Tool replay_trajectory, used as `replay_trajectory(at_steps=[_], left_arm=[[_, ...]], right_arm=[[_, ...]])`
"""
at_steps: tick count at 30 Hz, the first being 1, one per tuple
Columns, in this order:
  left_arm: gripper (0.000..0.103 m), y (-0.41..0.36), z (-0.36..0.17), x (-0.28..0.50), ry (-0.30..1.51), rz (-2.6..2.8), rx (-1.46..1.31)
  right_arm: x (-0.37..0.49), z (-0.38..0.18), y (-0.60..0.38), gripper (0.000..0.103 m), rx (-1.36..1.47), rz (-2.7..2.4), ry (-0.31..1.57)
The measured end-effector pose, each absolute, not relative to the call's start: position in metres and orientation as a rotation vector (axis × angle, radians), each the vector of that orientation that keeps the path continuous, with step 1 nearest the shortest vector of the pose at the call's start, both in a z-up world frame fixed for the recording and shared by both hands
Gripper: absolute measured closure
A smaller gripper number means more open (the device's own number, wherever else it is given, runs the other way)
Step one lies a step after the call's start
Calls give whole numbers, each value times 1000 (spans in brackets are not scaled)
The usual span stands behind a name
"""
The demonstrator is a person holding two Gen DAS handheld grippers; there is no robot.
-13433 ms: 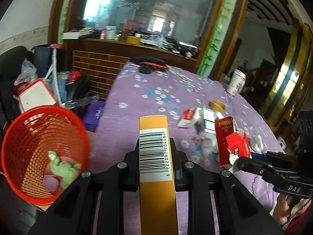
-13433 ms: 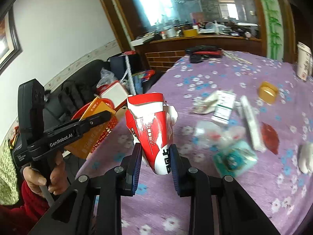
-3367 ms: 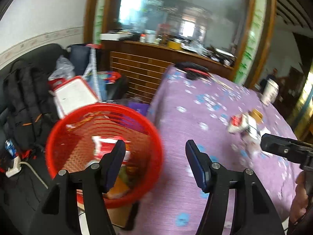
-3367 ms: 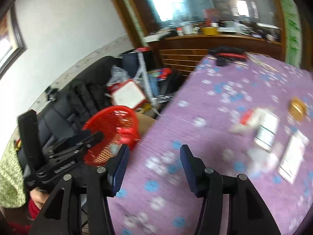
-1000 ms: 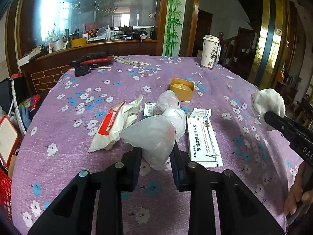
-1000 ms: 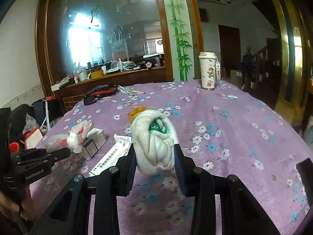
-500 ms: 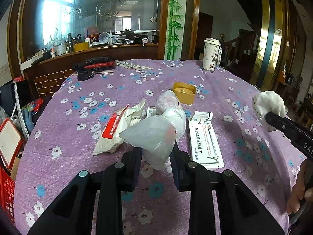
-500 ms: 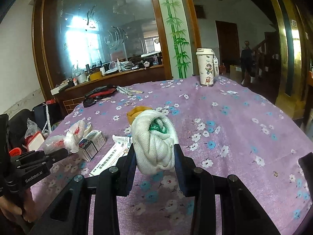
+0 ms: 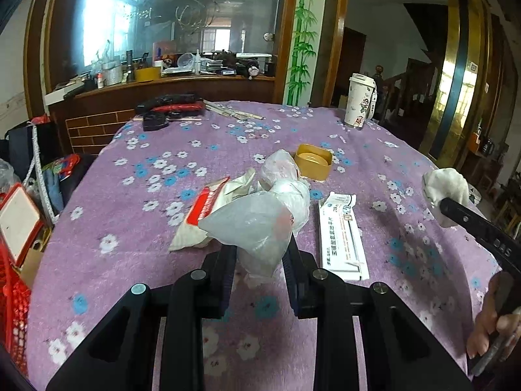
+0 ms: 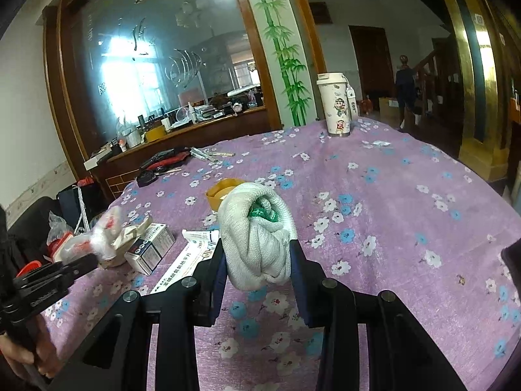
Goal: Collect trash
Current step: 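Lift the plastic bag and cloth ball and carry them toward the red basket, then hold both items over the red basket and open both tools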
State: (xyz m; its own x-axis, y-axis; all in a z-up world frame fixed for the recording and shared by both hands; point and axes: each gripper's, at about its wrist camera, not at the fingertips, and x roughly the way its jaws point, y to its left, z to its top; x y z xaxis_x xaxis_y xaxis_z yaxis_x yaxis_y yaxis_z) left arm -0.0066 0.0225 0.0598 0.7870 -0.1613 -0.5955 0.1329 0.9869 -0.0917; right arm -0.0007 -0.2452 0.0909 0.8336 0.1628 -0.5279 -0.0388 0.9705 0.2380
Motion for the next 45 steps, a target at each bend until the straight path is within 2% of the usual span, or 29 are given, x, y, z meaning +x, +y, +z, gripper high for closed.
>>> replay_trajectory(at_steps=[9, 19, 45], left_arm=[[77, 49, 77, -55, 639, -113, -33], [77, 84, 77, -78, 645, -88, -98], [76, 169, 91, -124, 597, 39, -200]], right_arm=[[-17, 105, -236, 64, 255, 154, 630], [-47, 122, -173, 64, 182, 325, 638], [-47, 129, -19, 64, 82, 679, 766]])
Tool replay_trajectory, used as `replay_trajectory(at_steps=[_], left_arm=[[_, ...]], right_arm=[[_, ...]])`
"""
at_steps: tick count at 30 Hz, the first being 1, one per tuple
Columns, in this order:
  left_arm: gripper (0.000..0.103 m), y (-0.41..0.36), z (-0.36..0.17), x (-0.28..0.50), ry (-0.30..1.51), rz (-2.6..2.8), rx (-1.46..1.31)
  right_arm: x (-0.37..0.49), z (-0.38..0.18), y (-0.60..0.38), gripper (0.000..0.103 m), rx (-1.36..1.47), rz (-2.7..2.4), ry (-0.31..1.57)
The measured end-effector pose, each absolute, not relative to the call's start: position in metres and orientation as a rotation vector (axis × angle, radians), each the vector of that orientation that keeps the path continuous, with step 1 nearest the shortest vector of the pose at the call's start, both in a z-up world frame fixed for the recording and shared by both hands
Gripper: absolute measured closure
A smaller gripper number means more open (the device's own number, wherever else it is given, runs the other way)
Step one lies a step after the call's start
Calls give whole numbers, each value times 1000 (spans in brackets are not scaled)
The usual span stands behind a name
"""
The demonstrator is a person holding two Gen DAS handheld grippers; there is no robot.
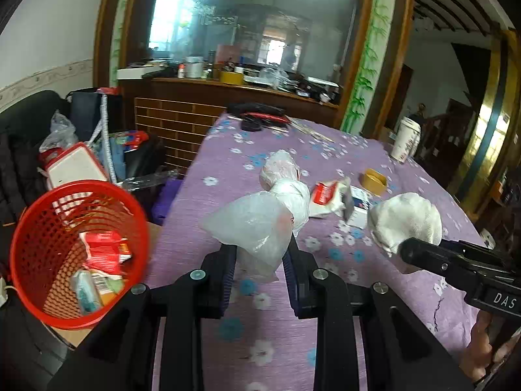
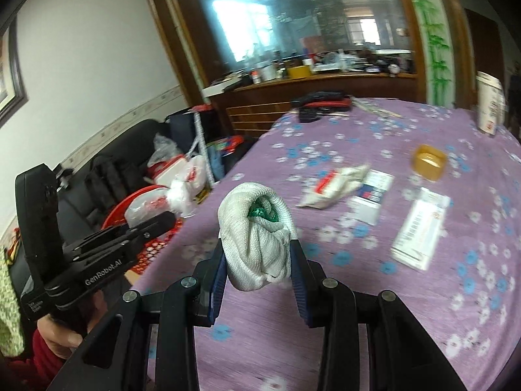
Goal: Collect trash
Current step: 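Hold both items over the red basket and open both tools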
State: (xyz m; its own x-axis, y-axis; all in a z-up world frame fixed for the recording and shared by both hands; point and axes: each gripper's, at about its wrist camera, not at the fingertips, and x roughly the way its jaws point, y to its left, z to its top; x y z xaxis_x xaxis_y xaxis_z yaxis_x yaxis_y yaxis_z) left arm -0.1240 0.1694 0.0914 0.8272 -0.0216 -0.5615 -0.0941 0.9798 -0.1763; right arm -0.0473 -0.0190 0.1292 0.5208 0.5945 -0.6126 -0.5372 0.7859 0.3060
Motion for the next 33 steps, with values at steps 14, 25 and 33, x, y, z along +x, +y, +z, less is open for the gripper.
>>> replay_trajectory(at_steps=[14, 25, 33], left_arm=[[76, 291, 107, -186, 539, 310, -249], [76, 338, 98, -205, 549, 420, -286], [76, 340, 93, -200, 558, 409, -290]], right_arm=[[-50, 149, 90, 63, -4, 896, 790], [-46, 152, 149, 63, -58, 962, 804], [-37, 152, 173, 62, -71, 973, 826]])
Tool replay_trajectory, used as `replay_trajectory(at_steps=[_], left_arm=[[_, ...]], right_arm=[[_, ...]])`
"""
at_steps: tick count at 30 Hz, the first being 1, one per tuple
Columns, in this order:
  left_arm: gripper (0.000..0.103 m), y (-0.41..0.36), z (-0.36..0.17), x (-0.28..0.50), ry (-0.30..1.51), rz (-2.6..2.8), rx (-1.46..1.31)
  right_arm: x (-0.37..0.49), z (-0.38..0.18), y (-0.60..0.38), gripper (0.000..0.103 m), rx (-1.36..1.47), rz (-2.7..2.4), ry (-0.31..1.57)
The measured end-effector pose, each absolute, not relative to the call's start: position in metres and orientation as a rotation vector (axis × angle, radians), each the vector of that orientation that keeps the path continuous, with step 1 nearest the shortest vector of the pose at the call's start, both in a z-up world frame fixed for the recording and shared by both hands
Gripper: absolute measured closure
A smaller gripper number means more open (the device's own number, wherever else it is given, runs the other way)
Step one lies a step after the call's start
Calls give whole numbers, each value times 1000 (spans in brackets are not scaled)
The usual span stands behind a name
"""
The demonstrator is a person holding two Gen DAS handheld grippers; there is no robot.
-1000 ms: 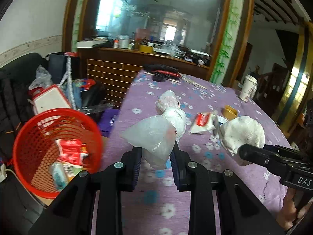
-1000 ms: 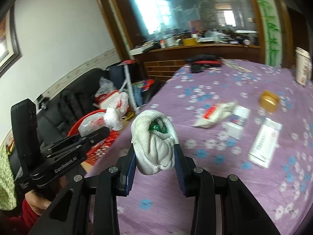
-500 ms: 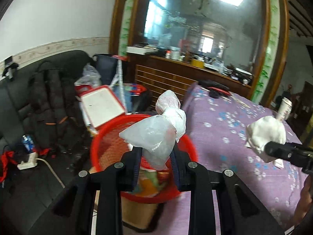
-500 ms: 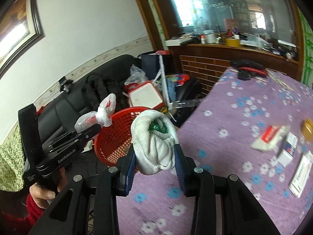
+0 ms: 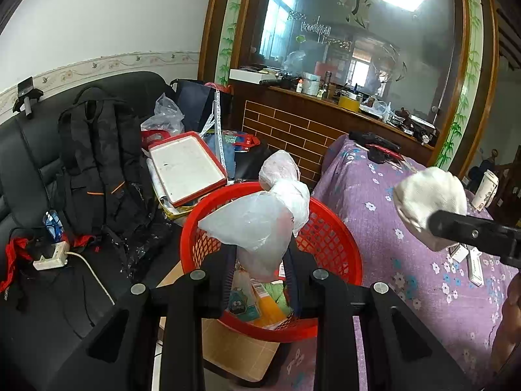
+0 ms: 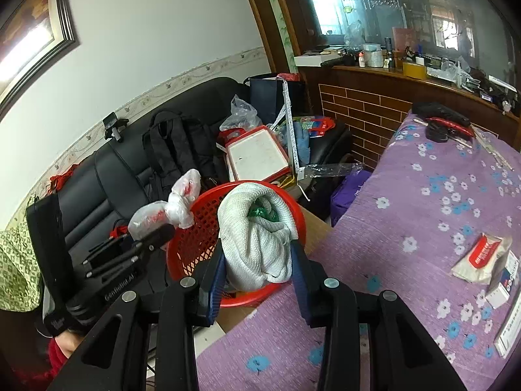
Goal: Collect trash
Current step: 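Hold both items over the red basket and open both tools, then withdraw both empty tools from the basket back toward the table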
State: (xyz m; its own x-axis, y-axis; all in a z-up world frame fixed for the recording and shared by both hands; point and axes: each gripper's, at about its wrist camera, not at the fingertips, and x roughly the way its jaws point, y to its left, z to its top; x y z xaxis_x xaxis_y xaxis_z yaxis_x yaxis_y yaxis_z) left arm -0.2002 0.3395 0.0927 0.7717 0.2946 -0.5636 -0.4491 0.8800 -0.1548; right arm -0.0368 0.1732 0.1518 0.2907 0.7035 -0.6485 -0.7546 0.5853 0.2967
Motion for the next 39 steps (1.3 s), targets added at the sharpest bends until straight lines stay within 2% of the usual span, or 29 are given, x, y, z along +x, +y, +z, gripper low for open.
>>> replay_trajectory(at_steps=[34, 37, 39], left_arm=[[76, 353, 60, -175, 631, 422, -291], [65, 354, 60, -174, 625, 437, -295], [54, 354, 61, -176, 615, 441, -300]], right_arm=[[-16, 125, 227, 59, -98, 966, 897], [-13, 123, 231, 48, -104, 964, 895], [-11, 124, 227, 48, -87, 969, 892]])
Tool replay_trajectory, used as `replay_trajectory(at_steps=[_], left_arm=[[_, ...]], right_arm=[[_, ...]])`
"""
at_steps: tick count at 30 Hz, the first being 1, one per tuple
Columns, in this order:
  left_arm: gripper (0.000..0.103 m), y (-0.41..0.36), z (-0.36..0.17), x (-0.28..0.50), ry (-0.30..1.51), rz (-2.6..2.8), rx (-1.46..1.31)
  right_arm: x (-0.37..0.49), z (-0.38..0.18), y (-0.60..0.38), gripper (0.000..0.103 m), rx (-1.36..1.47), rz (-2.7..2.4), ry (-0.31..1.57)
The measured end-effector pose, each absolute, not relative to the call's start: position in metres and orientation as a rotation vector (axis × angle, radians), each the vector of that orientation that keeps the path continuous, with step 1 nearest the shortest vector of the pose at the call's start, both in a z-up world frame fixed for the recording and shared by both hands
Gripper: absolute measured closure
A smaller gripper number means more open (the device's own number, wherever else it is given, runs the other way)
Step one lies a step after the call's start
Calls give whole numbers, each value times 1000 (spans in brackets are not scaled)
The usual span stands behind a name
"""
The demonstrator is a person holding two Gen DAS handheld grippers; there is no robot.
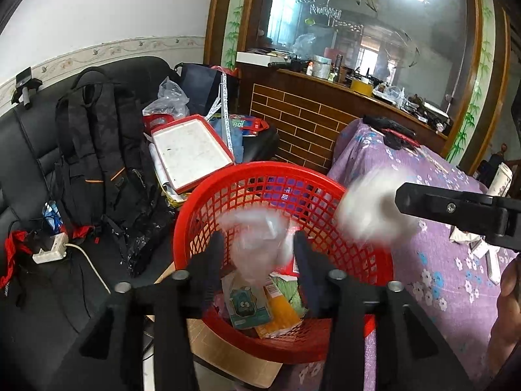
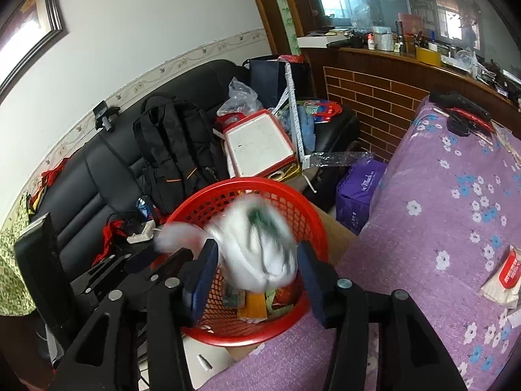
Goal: Collect trash
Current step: 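Withdraw both empty tools from the basket back toward the table, then move both tools toward the red-and-white paper bag and white medicine box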
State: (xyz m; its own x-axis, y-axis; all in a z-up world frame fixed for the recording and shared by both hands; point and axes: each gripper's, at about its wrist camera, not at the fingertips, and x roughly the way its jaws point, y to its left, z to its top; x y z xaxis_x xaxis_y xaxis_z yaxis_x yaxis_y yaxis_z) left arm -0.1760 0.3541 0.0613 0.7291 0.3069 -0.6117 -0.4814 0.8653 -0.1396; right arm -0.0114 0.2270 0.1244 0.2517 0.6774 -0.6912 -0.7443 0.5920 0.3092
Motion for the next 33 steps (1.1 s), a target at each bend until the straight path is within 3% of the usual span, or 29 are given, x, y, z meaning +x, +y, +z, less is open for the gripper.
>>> replay_trajectory(at_steps=[3, 10, 33], left_arm=[[48, 352, 66, -179, 591, 446, -287], [46, 344, 72, -180, 588, 425, -291], [44, 214, 89, -131, 639, 203, -90]], right_arm=[[-10, 129, 220, 48, -73, 972, 878], [-12, 137, 195, 48, -25, 959, 871], [11, 136, 31, 48, 157, 709, 854]])
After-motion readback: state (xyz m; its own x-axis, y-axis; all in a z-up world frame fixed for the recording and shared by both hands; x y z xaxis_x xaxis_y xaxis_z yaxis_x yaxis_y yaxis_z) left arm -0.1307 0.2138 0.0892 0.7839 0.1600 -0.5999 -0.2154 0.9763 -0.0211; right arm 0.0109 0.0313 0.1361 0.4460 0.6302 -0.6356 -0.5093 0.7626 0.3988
